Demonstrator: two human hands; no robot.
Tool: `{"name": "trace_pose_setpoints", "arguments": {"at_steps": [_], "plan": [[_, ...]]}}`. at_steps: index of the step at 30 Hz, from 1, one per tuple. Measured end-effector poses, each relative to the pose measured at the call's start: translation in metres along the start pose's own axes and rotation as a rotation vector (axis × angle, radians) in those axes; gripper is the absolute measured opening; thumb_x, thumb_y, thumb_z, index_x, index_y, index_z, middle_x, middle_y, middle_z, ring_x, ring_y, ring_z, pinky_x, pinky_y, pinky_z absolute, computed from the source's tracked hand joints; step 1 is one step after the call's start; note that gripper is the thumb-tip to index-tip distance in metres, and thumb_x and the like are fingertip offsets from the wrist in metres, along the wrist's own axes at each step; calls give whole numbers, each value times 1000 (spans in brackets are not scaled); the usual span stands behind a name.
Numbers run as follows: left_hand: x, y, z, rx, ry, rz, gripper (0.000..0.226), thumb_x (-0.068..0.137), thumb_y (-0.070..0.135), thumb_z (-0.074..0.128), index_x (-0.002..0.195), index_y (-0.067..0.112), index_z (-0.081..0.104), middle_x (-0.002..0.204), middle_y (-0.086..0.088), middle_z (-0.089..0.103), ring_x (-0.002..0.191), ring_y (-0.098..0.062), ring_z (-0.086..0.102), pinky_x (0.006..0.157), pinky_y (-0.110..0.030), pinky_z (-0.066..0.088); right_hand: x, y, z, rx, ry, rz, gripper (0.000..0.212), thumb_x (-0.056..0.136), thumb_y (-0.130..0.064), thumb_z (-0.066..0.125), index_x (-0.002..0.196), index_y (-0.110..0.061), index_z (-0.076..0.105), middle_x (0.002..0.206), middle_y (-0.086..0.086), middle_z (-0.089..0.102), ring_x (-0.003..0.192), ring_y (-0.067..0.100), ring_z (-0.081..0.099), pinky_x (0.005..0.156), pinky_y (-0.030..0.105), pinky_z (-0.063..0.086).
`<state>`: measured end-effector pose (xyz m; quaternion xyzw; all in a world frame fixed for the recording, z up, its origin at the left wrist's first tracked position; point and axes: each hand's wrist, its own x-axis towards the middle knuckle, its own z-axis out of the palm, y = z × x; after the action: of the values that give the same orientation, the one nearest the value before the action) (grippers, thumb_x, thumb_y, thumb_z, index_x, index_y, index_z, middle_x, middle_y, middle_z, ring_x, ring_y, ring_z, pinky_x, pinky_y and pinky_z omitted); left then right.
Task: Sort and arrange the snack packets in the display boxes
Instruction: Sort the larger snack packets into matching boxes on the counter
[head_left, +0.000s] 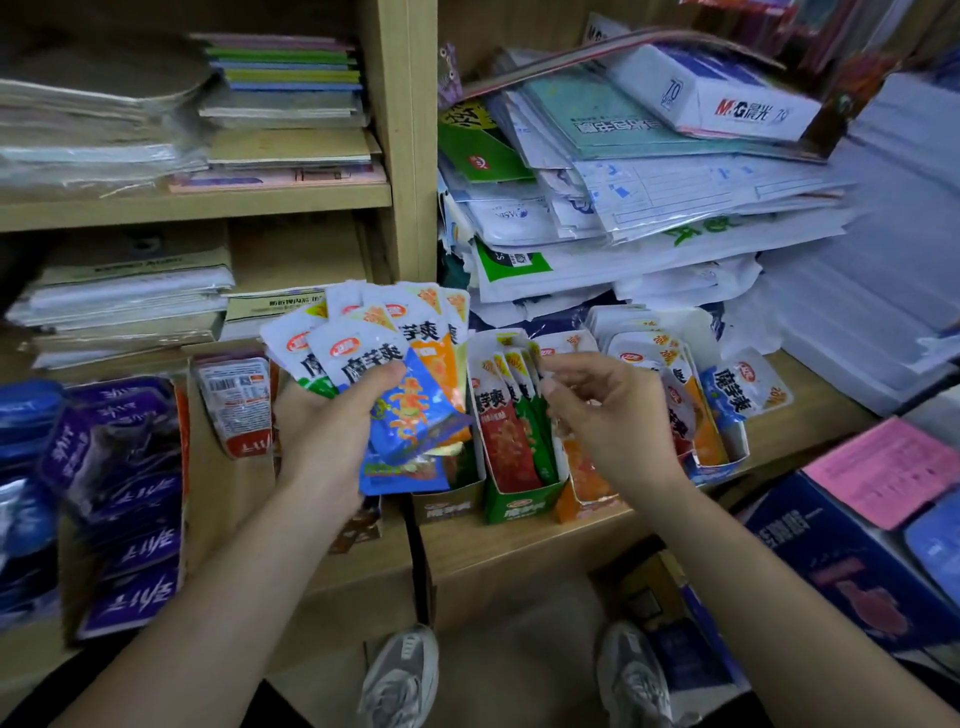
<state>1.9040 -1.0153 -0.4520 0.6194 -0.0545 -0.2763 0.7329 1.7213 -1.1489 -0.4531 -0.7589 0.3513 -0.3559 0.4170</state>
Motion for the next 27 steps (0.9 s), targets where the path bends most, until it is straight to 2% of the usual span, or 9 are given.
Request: {"name": "trace_pose_setpoints", "arguments": {"at_steps": [2,5,8,11,14,17,20,22,27], "plan": [[8,3,-8,30,49,27,40,73,22,90,100,4,67,93,-13,78,76,-29,77,59,-43,62,-1,8,0,-287,5,-134,20,85,-16,80,105,-14,77,82,-5,70,64,4,65,60,17,56],[13,5,-14,25,87,54,43,73,22,90,100,3,63,89,-11,77,73,-26,77,49,-31,56,-4,20,13,-521,-126,-228,33,80,-23,84,111,-14,76,99,2,71,77,13,66,75,33,61],[12,4,-15,21,64,46,48,72,22,90,109,1,66,92,-10,78,77,-27,77,57,-38,60,1,27,24,-662,-136,-254,47,80,-27,85,123,-14,71,108,5,61,102,23,59,87,41,56],[11,3,-18,43,74,73,38,73,18,89,104,9,69,92,-6,79,78,-26,77,67,-46,63,4,29,36,-671,-92,-226,56,80,-25,85,131,-14,65,110,8,52,108,28,53,85,42,56],[10,3,-19,61,56,91,26,74,16,89,91,15,69,92,-7,79,79,-26,77,68,-45,63,6,29,49,-710,-47,-155,39,81,-31,84,115,-16,74,105,1,45,106,23,50,69,33,50],[9,6,-20,73,45,101,25,75,15,88,93,14,70,92,-5,79,78,-24,77,64,-40,62,8,31,55,-656,3,-134,13,81,-27,84,86,-16,79,93,-3,43,98,21,50,67,28,40],[10,10,-22,58,31,109,25,77,13,86,96,14,69,93,-6,79,80,-25,77,66,-42,63,10,31,46,-464,-3,-67,16,87,-23,78,72,-23,70,78,-2,58,77,19,57,68,35,53],[11,13,-23,52,33,113,28,77,14,86,100,12,69,95,-6,79,80,-25,77,67,-43,63,8,21,33,-324,50,-9,21,92,-23,72,74,-28,64,70,-5,65,65,18,63,61,38,56],[9,10,-20,57,17,123,28,77,15,87,100,19,71,96,-2,79,84,-24,77,74,-47,63,2,-7,-6,-118,265,-40,15,94,-29,70,85,-19,64,77,-3,71,71,15,70,58,32,57]]}}
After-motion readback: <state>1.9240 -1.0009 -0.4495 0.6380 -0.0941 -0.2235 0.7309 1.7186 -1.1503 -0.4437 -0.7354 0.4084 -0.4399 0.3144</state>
